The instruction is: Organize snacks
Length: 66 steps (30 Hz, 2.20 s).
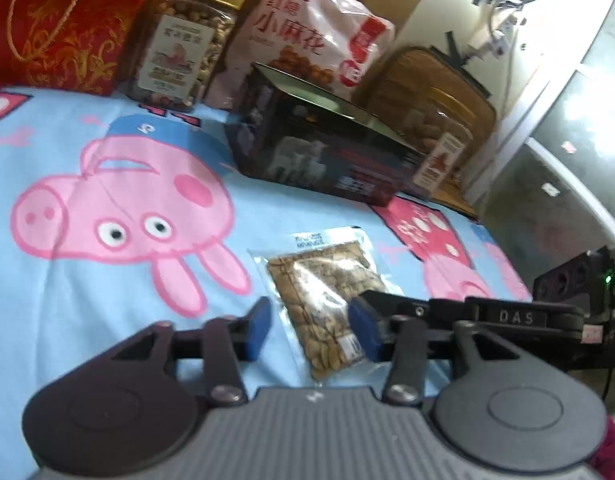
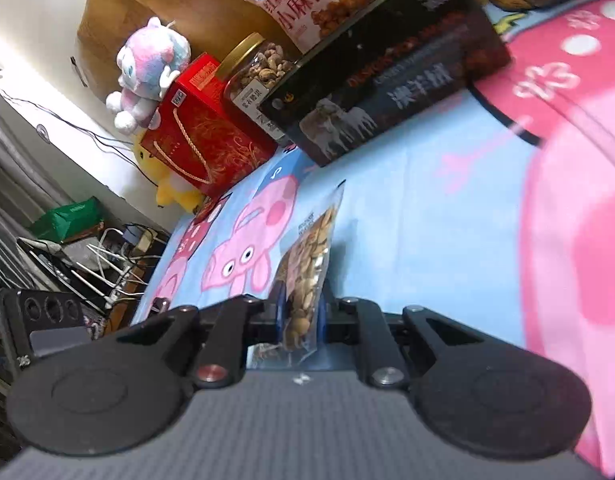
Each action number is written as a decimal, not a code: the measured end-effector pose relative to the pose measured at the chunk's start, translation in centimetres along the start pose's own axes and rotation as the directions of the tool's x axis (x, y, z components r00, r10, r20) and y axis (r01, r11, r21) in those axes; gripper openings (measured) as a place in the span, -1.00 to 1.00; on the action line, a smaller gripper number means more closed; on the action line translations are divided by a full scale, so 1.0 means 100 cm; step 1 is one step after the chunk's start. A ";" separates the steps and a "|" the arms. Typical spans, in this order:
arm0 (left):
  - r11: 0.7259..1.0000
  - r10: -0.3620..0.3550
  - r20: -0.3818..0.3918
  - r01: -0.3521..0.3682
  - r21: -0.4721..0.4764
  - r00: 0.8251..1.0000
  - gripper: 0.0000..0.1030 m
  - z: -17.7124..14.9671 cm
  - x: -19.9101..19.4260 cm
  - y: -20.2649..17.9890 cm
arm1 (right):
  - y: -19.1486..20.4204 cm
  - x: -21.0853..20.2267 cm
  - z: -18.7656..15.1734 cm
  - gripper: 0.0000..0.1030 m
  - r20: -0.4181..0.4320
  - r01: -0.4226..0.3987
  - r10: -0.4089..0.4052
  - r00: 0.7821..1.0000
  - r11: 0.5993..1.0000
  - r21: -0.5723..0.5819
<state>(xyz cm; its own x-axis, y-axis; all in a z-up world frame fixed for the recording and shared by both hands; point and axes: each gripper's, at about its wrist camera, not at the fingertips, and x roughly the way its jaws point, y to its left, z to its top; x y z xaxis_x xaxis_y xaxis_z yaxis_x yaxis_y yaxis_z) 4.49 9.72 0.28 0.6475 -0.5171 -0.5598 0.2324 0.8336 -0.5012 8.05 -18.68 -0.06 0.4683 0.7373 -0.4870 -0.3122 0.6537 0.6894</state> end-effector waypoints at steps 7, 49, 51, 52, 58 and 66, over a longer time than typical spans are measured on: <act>0.994 -0.087 -0.011 0.086 -0.071 0.996 -0.01 -0.002 -0.010 -0.002 | 0.073 -0.038 -0.026 -0.73 0.224 0.326 -0.243 0.944 0.800 -0.504; 0.965 -0.247 0.037 0.249 -0.078 0.968 -0.74 -0.009 -0.023 0.017 | 0.021 -0.025 -0.026 -0.68 -0.132 -0.126 0.104 0.986 0.977 -0.171; 0.967 -0.241 0.023 0.242 -0.075 0.970 -0.73 -0.009 -0.020 0.019 | 0.023 -0.026 -0.027 -0.68 -0.136 -0.126 0.101 0.986 0.974 -0.188; 0.969 -0.237 0.015 0.237 -0.070 0.971 -0.73 -0.009 -0.018 0.018 | 0.024 -0.025 -0.026 -0.69 -0.132 -0.117 0.092 0.987 0.973 -0.201; 0.955 -0.290 0.022 0.290 -0.060 0.957 -0.73 0.020 -0.017 0.009 | 0.023 -0.036 0.002 -0.71 -0.054 -0.123 0.115 0.992 0.970 -0.210; 0.959 -0.271 0.086 0.261 0.112 0.959 -0.73 0.130 0.013 -0.031 | 0.033 -0.029 0.101 -0.72 0.144 -0.026 0.073 0.987 0.953 -0.302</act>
<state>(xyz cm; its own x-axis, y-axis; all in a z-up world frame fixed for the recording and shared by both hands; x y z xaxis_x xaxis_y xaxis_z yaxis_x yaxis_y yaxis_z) 14.03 8.97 9.72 0.6202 -0.7048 -0.3443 0.4729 0.6862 -0.5528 14.03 -20.41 9.02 0.5582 0.7508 -0.3531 -0.5599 0.6550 0.5075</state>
